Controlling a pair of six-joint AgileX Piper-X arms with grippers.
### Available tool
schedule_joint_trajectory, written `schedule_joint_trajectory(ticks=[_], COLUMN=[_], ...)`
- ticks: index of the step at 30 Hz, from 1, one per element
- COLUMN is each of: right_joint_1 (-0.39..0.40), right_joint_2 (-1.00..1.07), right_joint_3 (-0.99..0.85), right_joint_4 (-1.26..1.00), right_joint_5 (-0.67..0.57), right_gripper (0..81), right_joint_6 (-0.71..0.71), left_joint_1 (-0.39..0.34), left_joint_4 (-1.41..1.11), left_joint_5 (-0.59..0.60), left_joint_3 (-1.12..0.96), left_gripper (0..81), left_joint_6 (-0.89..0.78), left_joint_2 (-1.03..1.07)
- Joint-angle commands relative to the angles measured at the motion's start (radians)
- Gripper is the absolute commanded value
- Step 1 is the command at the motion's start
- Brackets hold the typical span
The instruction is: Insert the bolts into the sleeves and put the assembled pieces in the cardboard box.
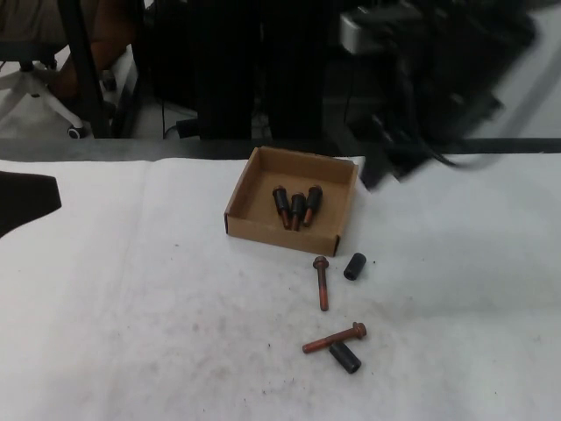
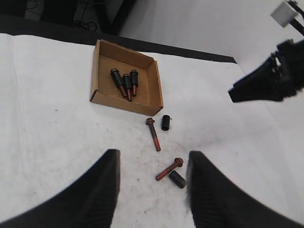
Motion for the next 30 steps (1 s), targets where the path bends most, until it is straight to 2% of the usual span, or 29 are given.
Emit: schedule_joint_trajectory(ticks=[1, 7, 12, 16, 24, 30], right_joint_1=[0.020, 0.070, 0.084, 0.084, 0.084, 0.084], right_joint_2=[-0.152, -0.468, -0.662, -0.769, -0.730, -0.527], right_joint_3=[0.155, 0.475, 0.620, 0.679, 0.688, 0.653], right_joint_4=[-0.044, -0.114, -0.113, -0.113, -0.113, -0.135], right_joint_5=[-0.004, -0.010, -0.010, -0.010, -0.015, -0.060], right_gripper=[37.5, 37.5, 37.5, 37.5, 37.5, 37.5], right_joint_6=[0.016, 0.133, 0.205, 0.204, 0.227, 0.231], left_joint_1=[-0.001, -0.001, -0.001, -0.001, -0.001, -0.001], left_joint_4=[-0.011, -0.011, -0.011, -0.011, -0.011, -0.011], left_joint_5=[-0.005, -0.005, -0.005, -0.005, -0.005, -0.005], left_joint_3=[-0.002, -0.002, -0.002, -0.002, -0.002, -0.002], left_gripper=[42.6, 42.6, 42.6, 42.6, 42.6, 42.6], left_joint_6=[0.008, 0.008, 0.008, 0.003, 0.003, 0.003], left_joint_2=[-0.008, -0.008, -0.008, -0.008, -0.008, -0.008])
